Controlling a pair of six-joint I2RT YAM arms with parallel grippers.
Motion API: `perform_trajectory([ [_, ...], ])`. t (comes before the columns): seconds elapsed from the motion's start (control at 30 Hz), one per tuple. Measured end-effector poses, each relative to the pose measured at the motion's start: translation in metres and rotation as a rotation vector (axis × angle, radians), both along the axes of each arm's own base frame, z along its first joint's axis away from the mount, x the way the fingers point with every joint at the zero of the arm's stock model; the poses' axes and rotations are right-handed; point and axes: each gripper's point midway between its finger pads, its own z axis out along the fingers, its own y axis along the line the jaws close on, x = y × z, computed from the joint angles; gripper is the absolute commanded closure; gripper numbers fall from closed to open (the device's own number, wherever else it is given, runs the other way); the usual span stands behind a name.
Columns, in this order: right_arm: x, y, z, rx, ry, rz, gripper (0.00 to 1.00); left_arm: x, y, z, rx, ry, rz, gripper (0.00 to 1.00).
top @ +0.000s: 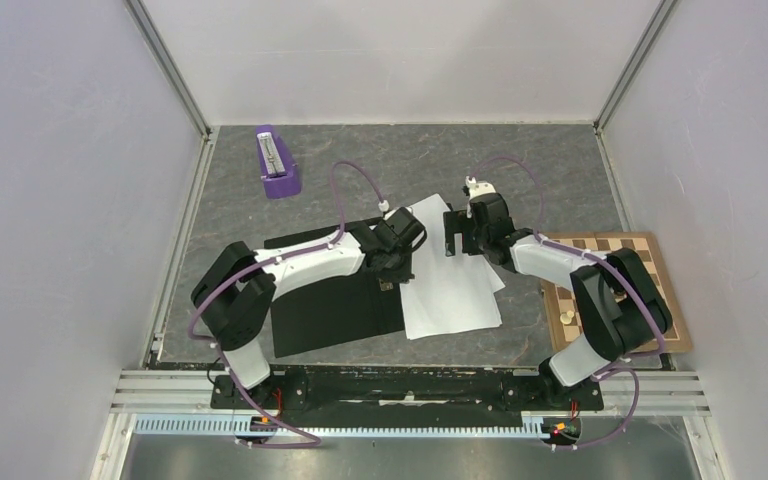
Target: Put the files into the folder
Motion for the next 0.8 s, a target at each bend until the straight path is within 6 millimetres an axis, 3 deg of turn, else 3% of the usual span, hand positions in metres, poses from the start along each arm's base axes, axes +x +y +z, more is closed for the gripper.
perform_trajectory([
  [0.17, -0.001, 0.000, -0.005, -0.006, 0.011, 0.014, 0.02, 0.010, -0.008, -0.004, -0.004, -0.021, 0.008, 0.97],
  [0.33, -0.001, 0.000, -0.005, -0.008, 0.012, 0.015, 0.02, 0.027, -0.012, -0.013, 0.027, -0.048, 0.034, 0.98],
  [0.6, -0.003, 0.000, -0.006, -0.004, 0.023, 0.018, 0.02, 0.041, 0.007, -0.042, 0.114, -0.029, 0.089, 0.98],
  [0.8, -0.010, -0.005, -0.010, -0.013, 0.035, 0.005, 0.02, 0.047, 0.003, -0.043, 0.113, -0.031, 0.092, 0.98],
])
